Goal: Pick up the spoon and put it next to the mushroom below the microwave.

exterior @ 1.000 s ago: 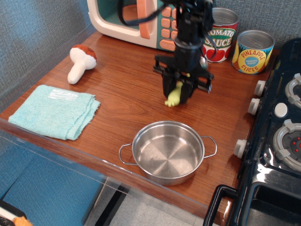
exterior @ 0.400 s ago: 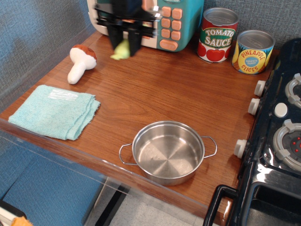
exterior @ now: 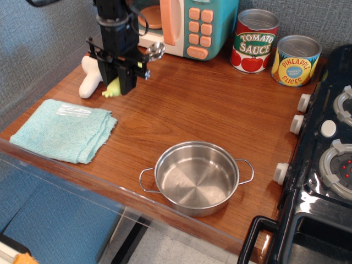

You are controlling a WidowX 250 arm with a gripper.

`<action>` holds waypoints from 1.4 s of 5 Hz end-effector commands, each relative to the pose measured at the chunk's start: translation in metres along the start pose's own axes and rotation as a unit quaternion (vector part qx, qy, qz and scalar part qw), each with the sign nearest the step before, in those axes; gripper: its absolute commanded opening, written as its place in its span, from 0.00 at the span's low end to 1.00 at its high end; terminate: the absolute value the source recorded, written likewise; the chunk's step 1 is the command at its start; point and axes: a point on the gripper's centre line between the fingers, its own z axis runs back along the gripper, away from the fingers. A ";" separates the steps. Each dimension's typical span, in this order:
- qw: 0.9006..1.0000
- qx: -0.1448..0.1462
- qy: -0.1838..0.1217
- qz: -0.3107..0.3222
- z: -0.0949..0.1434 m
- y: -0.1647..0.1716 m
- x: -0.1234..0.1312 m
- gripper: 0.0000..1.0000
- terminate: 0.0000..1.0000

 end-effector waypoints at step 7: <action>0.997 -0.016 -0.067 0.042 0.072 0.004 0.007 1.00 0.00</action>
